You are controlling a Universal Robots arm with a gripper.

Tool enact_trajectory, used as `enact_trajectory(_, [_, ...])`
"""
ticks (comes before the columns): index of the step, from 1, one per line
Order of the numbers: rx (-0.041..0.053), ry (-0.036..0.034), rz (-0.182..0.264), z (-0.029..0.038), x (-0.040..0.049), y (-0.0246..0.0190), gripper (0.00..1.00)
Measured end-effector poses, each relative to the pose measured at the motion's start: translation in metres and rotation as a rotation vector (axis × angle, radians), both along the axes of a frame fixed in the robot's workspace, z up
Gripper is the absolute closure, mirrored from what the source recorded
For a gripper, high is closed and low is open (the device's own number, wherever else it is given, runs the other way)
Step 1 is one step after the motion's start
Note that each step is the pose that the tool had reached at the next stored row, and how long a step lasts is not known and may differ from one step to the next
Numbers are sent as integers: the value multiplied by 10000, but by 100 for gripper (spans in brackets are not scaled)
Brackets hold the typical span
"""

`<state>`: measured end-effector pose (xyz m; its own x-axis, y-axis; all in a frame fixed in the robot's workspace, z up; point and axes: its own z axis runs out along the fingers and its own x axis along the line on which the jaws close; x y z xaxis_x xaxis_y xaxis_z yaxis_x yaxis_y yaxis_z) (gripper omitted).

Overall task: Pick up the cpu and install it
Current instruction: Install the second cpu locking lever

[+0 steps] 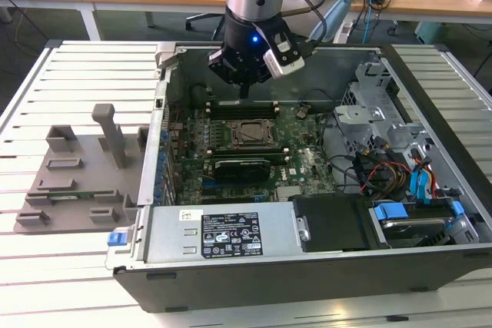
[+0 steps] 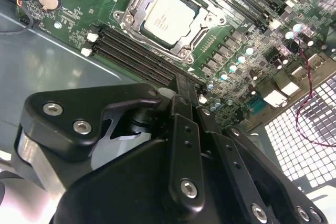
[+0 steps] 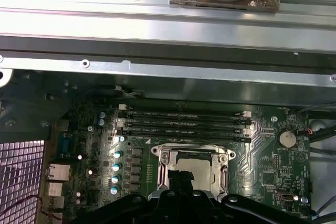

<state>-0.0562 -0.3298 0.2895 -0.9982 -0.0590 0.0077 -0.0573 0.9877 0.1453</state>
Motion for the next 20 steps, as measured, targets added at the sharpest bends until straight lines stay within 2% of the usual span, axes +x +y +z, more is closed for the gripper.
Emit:
enact_trajectory(7, [2, 0, -1, -6, 0, -52, 89])
enact_trajectory(20, [2, 0, 0, -17, 7, -94, 89])
